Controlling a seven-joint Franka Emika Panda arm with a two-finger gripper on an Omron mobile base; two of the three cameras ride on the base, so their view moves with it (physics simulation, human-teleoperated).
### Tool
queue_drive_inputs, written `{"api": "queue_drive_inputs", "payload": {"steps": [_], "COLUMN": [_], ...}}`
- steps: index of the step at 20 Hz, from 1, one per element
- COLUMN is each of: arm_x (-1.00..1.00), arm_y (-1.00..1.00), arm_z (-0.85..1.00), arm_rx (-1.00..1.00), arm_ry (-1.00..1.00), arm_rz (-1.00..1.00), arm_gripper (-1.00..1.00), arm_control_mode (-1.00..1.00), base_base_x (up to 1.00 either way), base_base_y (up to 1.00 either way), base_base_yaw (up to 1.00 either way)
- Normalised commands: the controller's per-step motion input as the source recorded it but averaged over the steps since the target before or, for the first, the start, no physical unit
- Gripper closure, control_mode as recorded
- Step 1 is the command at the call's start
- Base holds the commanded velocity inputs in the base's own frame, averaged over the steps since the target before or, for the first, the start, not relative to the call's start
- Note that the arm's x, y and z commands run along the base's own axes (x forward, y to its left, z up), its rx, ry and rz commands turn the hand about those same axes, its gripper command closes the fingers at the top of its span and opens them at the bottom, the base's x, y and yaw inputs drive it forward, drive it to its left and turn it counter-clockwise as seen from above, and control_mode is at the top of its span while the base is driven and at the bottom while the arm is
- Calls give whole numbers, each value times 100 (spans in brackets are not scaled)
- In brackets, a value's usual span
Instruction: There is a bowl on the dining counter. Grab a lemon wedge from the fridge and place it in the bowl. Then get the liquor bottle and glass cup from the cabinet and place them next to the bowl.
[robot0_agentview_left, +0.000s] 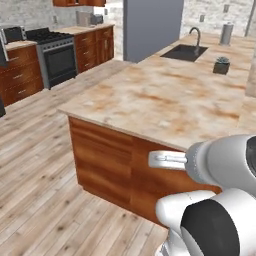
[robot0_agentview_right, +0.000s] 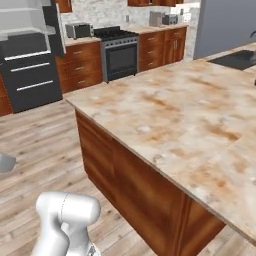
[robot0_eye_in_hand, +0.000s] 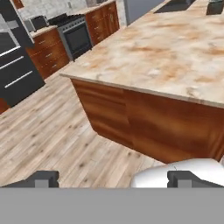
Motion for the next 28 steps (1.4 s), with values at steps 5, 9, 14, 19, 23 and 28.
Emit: {"api": "queue_drive_inputs", "payload": {"steps": [5,9,14,19,23,28], "arm_x": [0,0,0,0,0,0], "arm_y": [0,0,0,0,0,0], "arm_z": [0,0,0,0,0,0], "arm_rx": [0,0,0,0,0,0], "arm_ry": [0,0,0,0,0,0], "arm_rz": [0,0,0,0,0,0], "arm_gripper": [-100,-100,-100,-100,-100,-100], "arm_control_mode": [100,100,100,100,100,100], "base_base_x": [100,100,100,100,100,100], "base_base_y": [48,64,71,65,67,73], "base_base_yaw": [27,20,20,12,0,0]}}
